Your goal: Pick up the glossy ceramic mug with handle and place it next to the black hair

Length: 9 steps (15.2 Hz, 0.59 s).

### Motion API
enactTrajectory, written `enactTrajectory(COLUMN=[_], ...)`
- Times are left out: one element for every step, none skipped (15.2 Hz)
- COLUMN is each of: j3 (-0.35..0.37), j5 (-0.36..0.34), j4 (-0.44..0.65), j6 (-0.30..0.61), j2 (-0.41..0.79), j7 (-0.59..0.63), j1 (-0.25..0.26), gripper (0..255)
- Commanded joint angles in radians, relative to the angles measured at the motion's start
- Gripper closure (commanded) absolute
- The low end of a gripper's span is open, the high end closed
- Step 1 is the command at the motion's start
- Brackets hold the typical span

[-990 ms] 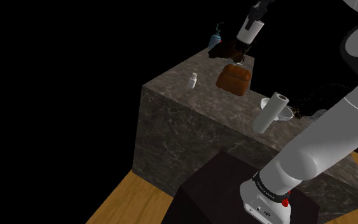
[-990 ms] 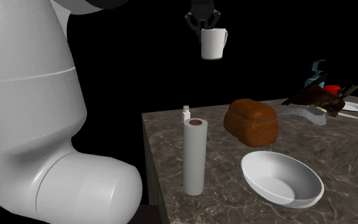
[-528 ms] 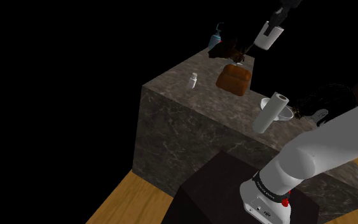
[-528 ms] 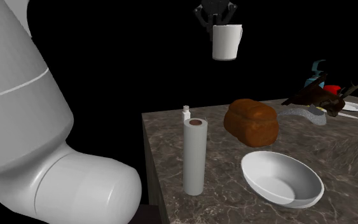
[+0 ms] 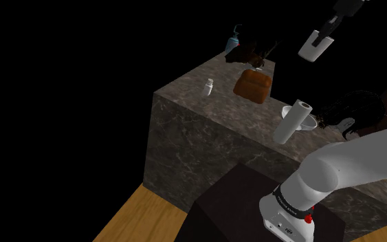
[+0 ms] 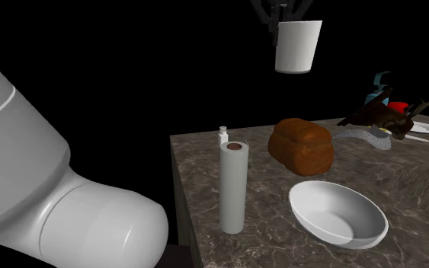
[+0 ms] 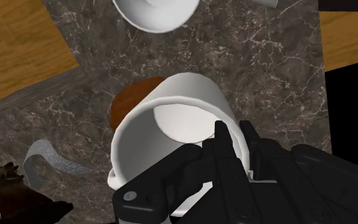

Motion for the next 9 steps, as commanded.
enactTrajectory(j3=[-0.021,-0.032,-0.044,-0.056,-0.068,-0.081,-0.094,-0.108,-0.122], j5=[-0.016,-0.025,-0.034,-0.043,-0.052,-0.060,-0.069,-0.078,-0.087], j4=[-0.025,-0.032,-0.037,-0.042,-0.045,-0.047,-0.048,-0.047,-0.046], j6=[-0.002,-0.008,-0.015,-0.021,-0.028,-0.035,-0.042,-0.049,-0.056], j2=[-0.032,-0.048,-0.063,-0.077,-0.090,-0.103,-0.114,-0.124,-0.134], j7=[-0.034,-0.052,-0.071,-0.089,-0.109,-0.128,-0.148,-0.168,-0.189], j1=[-0.013,-0.020,-0.027,-0.034,-0.040,-0.047,-0.053,-0.059,-0.064], gripper=[255,255,255,255,255,255,255,255,255])
